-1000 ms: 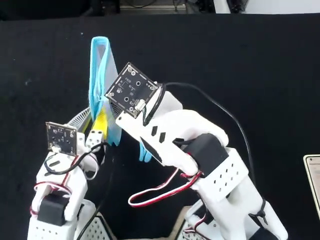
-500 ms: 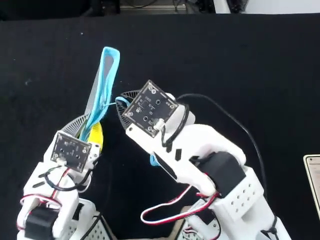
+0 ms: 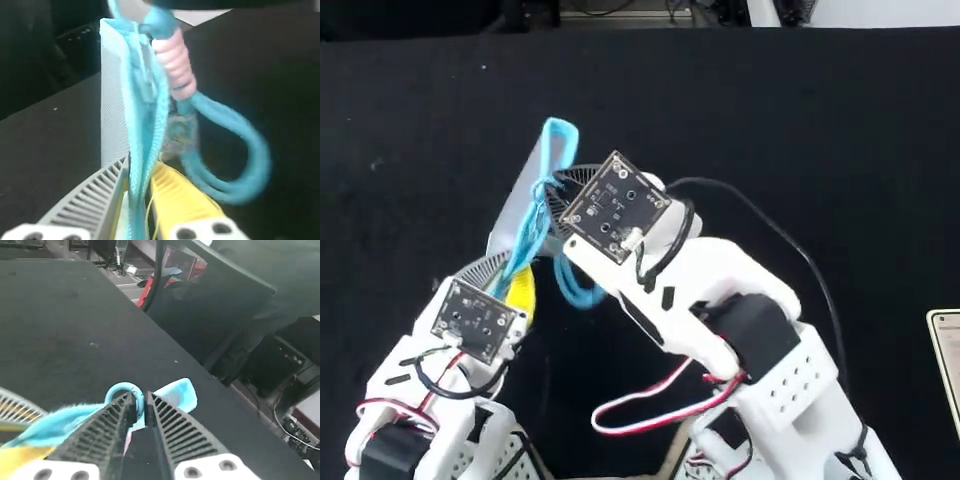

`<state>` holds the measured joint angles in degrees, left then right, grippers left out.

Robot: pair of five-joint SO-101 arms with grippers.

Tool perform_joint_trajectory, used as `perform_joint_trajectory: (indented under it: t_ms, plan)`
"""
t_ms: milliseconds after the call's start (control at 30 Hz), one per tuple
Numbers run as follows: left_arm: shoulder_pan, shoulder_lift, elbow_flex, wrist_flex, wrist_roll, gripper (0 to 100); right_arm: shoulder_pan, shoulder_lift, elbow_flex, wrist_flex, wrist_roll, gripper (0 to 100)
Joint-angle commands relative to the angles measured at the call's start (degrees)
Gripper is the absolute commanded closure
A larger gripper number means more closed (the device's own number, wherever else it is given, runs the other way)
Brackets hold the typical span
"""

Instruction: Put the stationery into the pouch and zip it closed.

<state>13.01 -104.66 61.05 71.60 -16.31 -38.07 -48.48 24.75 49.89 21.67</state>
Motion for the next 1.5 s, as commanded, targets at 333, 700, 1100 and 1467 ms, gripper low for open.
perform_joint_trajectory:
  t_ms: [333,700,1100,1467]
  plan:
    - [2.1,0.2,-2.6,1.1,-0.6,97,10.3,-2.1,4.0,2.1,-0.1,98.7]
    - [2.1,0.2,-2.6,-0.7,-0.6,97,-6.6,-21.0,23.0,7.9,-5.9,76.6]
    - [2.1,0.2,-2.5,0.3,-0.7,97,-7.0,-29.1,45.4,-20.4,-6.5,80.0]
    - [2.1,0.2,-3.1,0.3,-0.3,97,-7.0,-29.1,46.0,-28.6,-11.4,80.1]
